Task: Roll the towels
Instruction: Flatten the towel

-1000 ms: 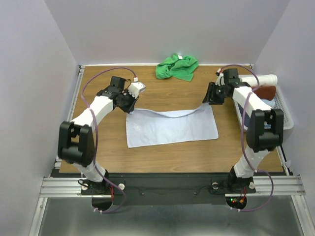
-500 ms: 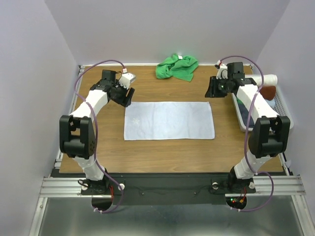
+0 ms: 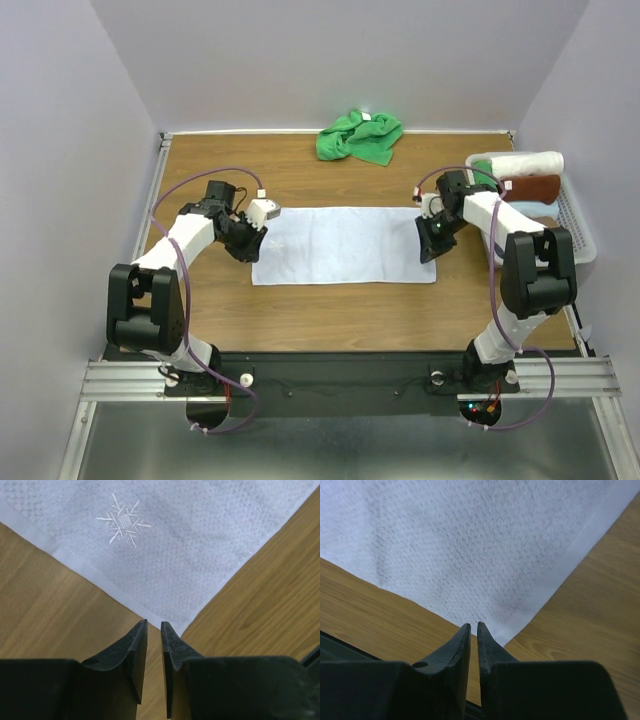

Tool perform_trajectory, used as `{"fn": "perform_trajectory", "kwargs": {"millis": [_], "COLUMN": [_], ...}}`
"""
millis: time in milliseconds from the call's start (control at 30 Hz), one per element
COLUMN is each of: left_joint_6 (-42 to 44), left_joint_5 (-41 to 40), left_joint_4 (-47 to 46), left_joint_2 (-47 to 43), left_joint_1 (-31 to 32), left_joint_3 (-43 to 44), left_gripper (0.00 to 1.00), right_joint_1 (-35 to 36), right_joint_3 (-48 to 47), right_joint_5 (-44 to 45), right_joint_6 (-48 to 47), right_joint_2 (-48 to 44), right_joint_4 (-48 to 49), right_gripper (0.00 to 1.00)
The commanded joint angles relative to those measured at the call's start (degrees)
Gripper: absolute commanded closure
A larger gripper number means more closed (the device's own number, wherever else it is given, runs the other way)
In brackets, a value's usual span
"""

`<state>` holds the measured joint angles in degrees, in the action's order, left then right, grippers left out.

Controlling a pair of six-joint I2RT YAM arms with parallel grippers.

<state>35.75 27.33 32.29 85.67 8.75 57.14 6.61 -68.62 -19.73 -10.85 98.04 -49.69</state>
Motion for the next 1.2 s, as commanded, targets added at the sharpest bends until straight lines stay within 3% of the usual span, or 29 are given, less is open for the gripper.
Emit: {"fn": "perform_trajectory", "kwargs": {"millis": [0, 233, 433, 667, 867, 1167], "left_joint_6": [3.4, 3.5, 1.3, 2.2, 2.7, 2.7], "left_joint_5": [2.8, 2.7, -4.2, -13.4, -15.6, -16.5], "left_joint_4": [2.9, 2.3, 0.8, 2.2, 3.7, 3.4], "left_joint_2": [0.1, 5.3, 8.3, 6.0, 2.8, 2.0], "left_joint_1": [0.8, 1.4, 1.4, 0.9, 0.6, -1.2], "left_joint_3": [-0.5, -2.0, -3.4, -7.0, -9.1, -10.1], "left_gripper": [0.72, 0.72, 0.80, 0.86, 0.89, 0.90], "right_joint_1": [1.0, 1.3, 1.3, 4.2, 11.4, 11.8], "right_joint_3": [1.6, 5.6, 7.4, 7.7, 8.2, 11.7], "right_joint_5": [3.7, 9.4, 14.6, 16.8, 18.2, 18.3], "right_joint_6": [-2.9, -4.8, -6.0, -7.3, -7.2, -7.7], "right_joint_2": [1.4, 4.0, 5.0, 7.2, 7.3, 4.4], "right_joint_4": [-1.9, 1.1, 3.6, 5.0, 5.2, 4.6], "right_gripper": [0.84, 0.83, 0.82, 0.79, 0.76, 0.71]}}
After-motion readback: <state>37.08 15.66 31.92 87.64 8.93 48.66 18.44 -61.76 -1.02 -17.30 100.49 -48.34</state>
